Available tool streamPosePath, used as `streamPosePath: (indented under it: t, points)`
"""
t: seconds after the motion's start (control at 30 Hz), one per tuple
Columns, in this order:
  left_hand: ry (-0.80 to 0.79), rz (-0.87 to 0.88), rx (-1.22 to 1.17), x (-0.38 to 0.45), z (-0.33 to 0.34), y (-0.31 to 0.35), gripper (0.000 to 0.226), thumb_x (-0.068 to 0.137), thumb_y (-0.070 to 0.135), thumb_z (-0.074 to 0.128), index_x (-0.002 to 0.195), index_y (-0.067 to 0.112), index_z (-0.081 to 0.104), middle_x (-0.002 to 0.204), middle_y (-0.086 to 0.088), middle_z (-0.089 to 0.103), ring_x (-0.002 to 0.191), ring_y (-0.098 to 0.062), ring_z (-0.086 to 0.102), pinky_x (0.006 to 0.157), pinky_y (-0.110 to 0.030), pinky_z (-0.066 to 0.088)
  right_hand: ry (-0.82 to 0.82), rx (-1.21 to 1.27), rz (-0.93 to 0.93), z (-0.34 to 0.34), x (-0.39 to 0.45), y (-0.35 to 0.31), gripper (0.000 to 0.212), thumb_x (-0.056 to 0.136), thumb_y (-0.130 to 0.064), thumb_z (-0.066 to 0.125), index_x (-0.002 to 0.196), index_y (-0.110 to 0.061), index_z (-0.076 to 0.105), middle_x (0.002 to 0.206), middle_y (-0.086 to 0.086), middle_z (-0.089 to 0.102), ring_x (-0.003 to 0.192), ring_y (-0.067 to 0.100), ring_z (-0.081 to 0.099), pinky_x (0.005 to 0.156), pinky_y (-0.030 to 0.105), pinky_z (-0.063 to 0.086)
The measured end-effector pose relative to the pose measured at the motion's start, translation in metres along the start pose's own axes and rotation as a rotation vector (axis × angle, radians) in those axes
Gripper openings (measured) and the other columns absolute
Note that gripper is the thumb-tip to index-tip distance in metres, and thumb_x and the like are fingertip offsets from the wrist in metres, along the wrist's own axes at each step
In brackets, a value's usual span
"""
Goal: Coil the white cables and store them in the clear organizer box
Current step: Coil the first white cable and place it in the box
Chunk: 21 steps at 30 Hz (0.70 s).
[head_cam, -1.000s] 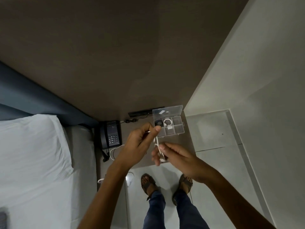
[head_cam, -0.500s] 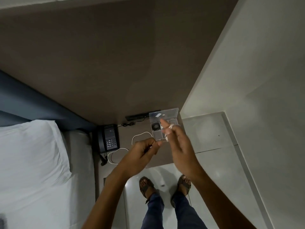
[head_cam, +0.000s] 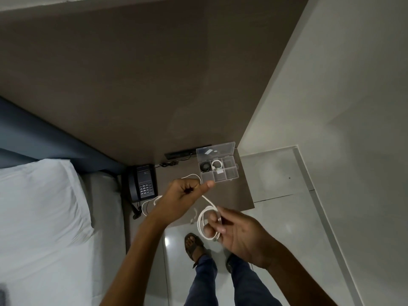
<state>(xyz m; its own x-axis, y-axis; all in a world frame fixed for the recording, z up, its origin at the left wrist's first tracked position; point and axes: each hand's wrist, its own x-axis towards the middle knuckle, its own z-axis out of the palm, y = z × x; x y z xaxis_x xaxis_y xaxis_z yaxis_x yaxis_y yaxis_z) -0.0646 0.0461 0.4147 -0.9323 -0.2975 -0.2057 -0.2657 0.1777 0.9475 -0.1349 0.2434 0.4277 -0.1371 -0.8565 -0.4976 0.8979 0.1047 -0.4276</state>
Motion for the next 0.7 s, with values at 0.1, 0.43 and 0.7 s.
streamPosePath:
  t: [0.1,0.43,0.7]
  points:
    - [-0.018,-0.056,-0.090,-0.003,0.007,0.002,0.070,0.107,0.048,0.050,0.065,-0.007,0.047,0.060,-0.027,0.041,0.054,-0.038,0.044,0.062,-0.044,0.049,0.091,0.393,-0.142,0.000,-0.001,-0.009,0.048,0.110,-0.012,0.034,0.093,0.001,0.077,0.088,0.015,0.061,0.080,0.028,0.075,0.083,0.039,0.067]
    - [-0.128,-0.013,0.148,-0.013,0.011,0.005,0.039,0.102,0.050,0.057,0.083,0.018,0.069,0.073,-0.001,0.068,0.070,-0.019,0.068,0.074,-0.039,0.059,0.183,0.303,-0.424,0.006,0.012,-0.051,0.045,0.116,-0.023,0.032,0.153,-0.001,0.044,0.158,0.018,0.055,0.149,0.031,0.051,0.126,0.039,0.035]
    - [-0.099,-0.031,0.292,-0.019,-0.002,0.008,0.030,0.101,0.050,0.057,0.097,0.025,0.073,0.091,0.006,0.073,0.085,-0.014,0.070,0.076,-0.030,0.060,0.476,-0.527,-0.566,0.000,0.011,-0.045,0.045,0.111,-0.047,0.036,0.150,-0.036,0.054,0.158,-0.023,0.052,0.149,0.001,0.045,0.117,0.024,0.035]
